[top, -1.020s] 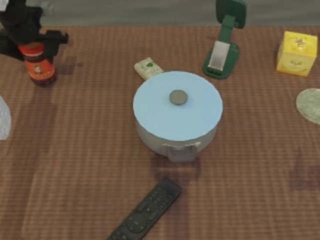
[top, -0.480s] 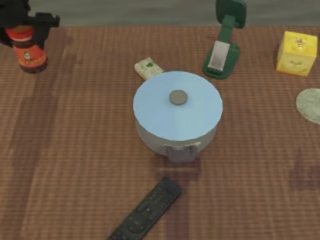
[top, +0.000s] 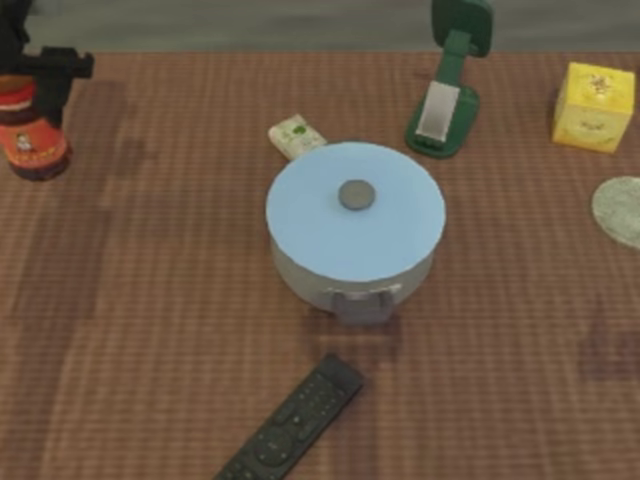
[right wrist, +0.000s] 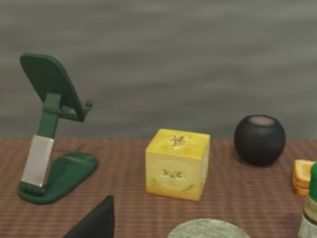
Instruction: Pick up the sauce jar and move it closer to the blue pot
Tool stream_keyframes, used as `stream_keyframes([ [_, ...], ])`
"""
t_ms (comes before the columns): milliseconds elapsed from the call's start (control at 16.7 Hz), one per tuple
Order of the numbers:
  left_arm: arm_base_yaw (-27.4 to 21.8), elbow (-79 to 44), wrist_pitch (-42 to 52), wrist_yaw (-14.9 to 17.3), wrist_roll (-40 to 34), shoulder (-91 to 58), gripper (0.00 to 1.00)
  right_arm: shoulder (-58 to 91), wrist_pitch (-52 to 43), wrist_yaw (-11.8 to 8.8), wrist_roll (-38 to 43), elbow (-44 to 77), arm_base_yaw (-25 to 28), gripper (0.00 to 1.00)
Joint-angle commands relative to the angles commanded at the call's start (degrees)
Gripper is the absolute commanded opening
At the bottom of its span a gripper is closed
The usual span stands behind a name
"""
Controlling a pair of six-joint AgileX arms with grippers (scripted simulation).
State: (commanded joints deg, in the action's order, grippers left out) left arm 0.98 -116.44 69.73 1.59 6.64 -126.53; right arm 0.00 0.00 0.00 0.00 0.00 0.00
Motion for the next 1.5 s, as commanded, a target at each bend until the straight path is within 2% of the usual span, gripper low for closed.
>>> stream_keyframes([
  [540,-1.01,4.72,-2.22,-0.24,-0.75,4.12,0.00,0.00,0.00,0.00,0.00,0.00,0.00,1.00],
  [1140,-17.93,29.76,-18.86,-4.56,-22.71,13.19,0.00,0.00,0.00,0.00,0.00,0.00,0.00,1.00],
  [1500,-18.60,30.72,-19.75,-4.65,-23.40,13.24,0.00,0.00,0.00,0.00,0.00,0.00,0.00,1.00],
])
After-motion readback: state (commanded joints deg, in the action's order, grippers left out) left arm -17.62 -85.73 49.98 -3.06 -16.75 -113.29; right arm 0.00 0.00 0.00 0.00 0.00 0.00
